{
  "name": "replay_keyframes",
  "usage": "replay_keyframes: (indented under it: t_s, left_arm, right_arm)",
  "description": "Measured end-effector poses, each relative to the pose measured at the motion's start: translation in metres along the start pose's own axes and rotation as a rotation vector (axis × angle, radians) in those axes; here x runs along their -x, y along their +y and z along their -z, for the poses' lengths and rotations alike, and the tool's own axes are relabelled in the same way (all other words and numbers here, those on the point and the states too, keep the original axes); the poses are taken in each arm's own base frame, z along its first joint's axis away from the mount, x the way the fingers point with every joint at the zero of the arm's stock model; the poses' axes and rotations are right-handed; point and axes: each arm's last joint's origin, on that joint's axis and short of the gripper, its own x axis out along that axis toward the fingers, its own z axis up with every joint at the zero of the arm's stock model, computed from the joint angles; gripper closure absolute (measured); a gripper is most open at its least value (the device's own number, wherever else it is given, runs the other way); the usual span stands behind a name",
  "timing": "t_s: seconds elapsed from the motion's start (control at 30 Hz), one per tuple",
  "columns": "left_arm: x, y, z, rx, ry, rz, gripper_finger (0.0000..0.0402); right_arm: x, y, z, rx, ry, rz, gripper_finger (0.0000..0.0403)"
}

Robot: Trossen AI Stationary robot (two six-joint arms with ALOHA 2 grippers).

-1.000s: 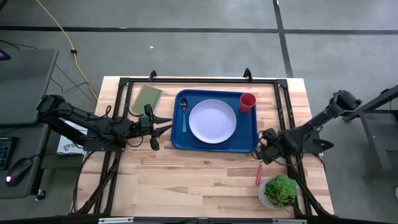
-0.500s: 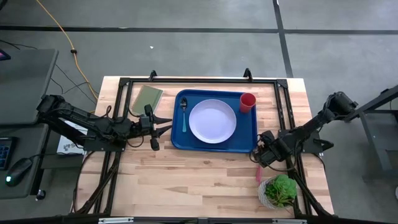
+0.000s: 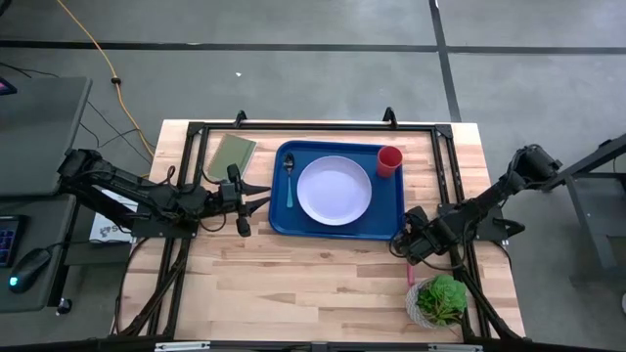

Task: Pick and place plate/cup/fork/spoon on tray
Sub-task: Put the pink fork on the blue serving tray to the left of the white plate

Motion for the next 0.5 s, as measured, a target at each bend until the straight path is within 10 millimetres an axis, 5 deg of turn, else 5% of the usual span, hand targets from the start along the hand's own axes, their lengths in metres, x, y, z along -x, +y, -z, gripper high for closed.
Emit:
replay_keyframes:
  t_s: [0.5]
  left_arm:
    - [0.0000, 0.0000, 0.0003, -0.002, 0.003, 0.000, 0.0307]
  right_arm:
    - [-0.0059, 0.0013, 0.0014, -0.037, -0.034, 0.031, 0.0222]
